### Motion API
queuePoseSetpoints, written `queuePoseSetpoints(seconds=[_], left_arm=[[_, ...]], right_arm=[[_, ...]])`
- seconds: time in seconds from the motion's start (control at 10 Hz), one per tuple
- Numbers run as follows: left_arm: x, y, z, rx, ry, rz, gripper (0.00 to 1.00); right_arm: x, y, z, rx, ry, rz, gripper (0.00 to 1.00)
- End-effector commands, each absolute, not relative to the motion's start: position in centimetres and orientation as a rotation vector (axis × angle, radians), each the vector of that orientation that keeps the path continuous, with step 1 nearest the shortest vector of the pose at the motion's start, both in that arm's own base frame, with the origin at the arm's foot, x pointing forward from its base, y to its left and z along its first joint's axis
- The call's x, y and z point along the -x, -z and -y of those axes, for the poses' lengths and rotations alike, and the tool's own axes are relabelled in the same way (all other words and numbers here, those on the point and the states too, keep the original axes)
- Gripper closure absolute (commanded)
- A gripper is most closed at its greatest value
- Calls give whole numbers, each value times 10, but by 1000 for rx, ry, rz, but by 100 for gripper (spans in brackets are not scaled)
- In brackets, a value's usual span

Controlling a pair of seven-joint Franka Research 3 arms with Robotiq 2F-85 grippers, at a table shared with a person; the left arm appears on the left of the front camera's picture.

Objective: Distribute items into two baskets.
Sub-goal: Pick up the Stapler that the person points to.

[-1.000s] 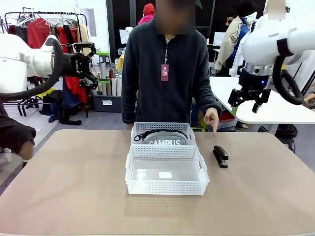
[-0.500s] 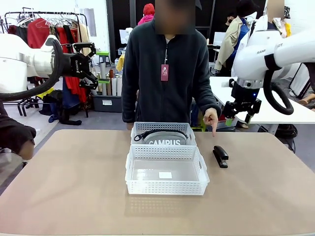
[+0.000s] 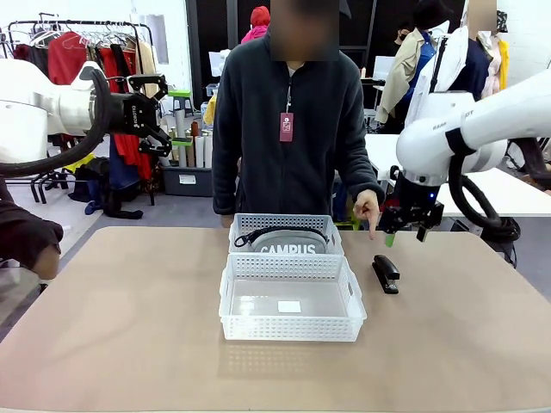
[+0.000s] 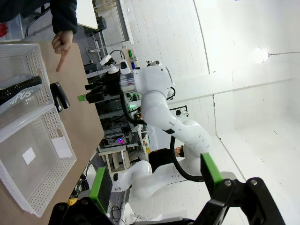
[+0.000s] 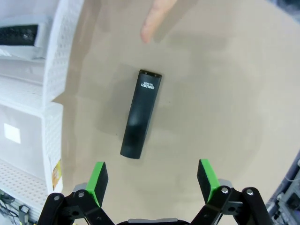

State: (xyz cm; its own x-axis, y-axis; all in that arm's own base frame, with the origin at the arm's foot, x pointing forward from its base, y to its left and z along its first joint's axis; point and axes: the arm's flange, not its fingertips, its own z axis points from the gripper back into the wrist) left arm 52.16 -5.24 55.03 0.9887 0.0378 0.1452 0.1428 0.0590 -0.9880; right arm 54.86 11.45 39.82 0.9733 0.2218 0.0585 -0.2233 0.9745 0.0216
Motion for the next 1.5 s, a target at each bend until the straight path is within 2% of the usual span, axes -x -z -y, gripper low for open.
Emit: queuePoseSetpoints(seconds=[0.0, 0.9, 1.0, 1.4], left_arm=[[-520, -553, 52, 1510, 71, 139, 0], [-520, -553, 52, 1510, 71, 139, 0], [-520, -553, 52, 1510, 71, 139, 0], [-520, -553, 52, 1510, 71, 139, 0]], right_arm=[[-535, -380, -124, -70, -153, 120, 0], [-562, -332, -136, -35, -3, 10, 0], [-566, -330, -132, -22, -47, 11, 5], [-571, -332, -130, -13, -24, 2, 85]])
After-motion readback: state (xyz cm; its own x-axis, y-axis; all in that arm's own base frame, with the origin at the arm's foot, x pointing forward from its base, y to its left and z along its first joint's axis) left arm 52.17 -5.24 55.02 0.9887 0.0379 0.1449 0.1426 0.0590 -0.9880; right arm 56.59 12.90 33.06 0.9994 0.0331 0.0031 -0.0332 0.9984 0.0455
